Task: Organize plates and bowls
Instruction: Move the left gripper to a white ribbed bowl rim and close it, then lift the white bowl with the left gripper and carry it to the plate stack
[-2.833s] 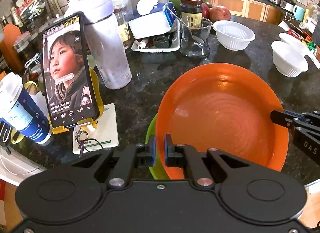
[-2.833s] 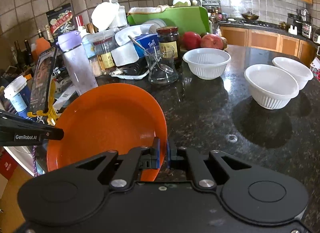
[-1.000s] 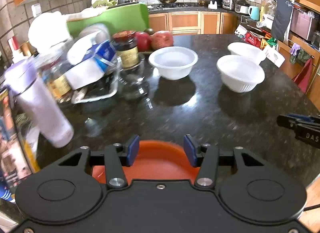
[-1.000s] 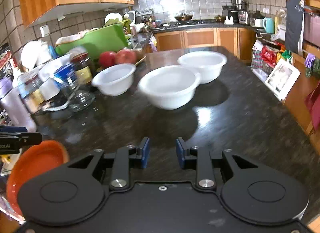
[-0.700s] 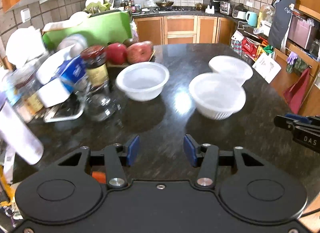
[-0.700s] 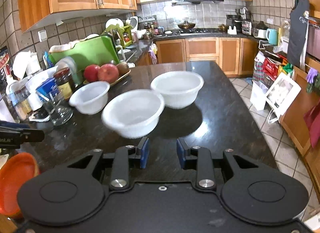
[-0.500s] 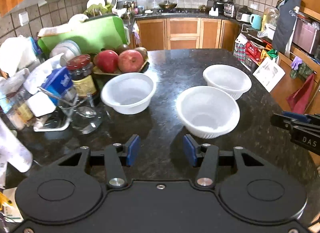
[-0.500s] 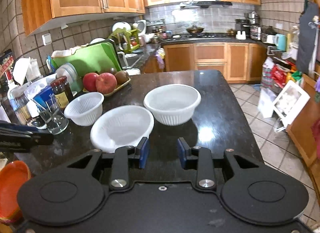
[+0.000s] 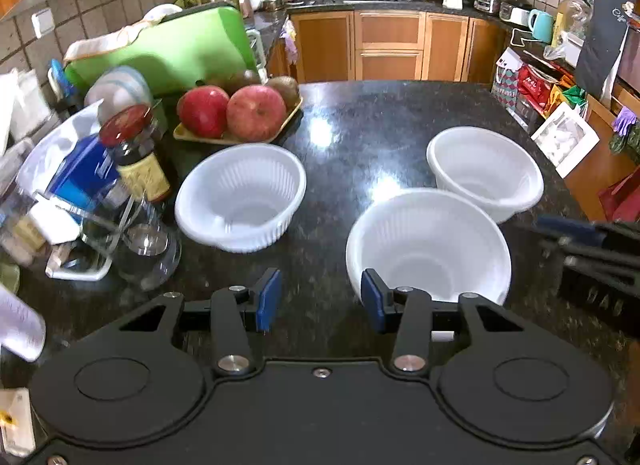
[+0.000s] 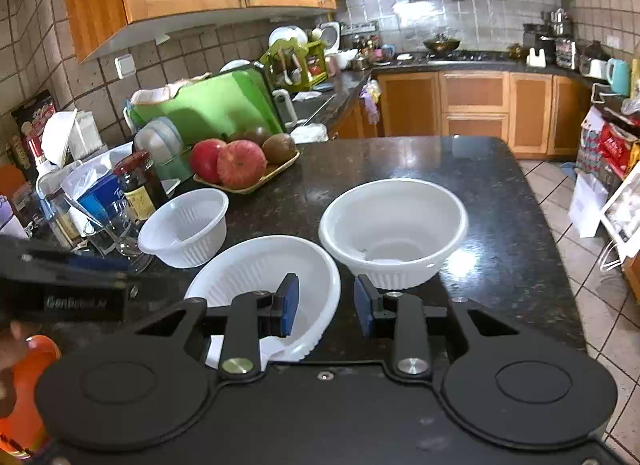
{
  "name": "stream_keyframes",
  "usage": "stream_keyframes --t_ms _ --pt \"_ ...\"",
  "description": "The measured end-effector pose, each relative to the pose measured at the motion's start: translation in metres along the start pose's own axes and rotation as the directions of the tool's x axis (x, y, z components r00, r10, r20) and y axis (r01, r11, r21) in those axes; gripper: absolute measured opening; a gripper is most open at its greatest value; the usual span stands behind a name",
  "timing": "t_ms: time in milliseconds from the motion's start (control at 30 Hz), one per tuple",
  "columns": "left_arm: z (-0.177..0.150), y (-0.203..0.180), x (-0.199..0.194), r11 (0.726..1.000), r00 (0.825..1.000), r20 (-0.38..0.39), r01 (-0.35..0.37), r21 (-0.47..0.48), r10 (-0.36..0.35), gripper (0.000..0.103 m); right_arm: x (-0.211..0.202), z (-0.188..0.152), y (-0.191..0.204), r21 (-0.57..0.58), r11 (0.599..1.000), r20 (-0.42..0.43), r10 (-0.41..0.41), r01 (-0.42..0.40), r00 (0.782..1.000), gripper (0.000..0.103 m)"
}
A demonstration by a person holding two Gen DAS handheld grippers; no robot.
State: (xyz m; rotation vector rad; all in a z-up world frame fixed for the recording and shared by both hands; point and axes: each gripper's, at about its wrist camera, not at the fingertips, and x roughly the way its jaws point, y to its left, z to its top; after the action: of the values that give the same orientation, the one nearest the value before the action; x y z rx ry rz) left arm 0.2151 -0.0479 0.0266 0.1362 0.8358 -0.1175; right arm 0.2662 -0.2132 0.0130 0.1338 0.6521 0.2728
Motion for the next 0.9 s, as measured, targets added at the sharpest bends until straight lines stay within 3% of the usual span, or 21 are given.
stream_keyframes --t_ms 533,700,800,900 --pt "0.01 -0.017 0.04 0.992 0.996 -0.066 0.069 0.105 -0.062 0.052 0.029 -0.001 -0.01 0.002 1.0 -0.089 -0.008 0.009 0.996 0.032" --pt "0.011 -0.019 0.054 0.99 0.987 -0.138 0.099 0.098 -0.086 0.031 0.035 -0.002 -0.01 0.01 1.0 -0.113 0.008 -0.007 0.994 0.02" --pt "0.01 -0.021 0.057 0.989 0.982 -0.157 0.116 0.09 -0.101 0.023 0.034 -0.003 -0.008 -0.001 1.0 -0.112 0.007 -0.007 0.994 0.016" --pt "0.008 -0.02 0.054 0.99 0.983 -0.154 0.116 0.082 -0.102 0.022 0.034 -0.003 -0.004 -0.011 1.0 -0.11 -0.007 0.006 0.994 0.016"
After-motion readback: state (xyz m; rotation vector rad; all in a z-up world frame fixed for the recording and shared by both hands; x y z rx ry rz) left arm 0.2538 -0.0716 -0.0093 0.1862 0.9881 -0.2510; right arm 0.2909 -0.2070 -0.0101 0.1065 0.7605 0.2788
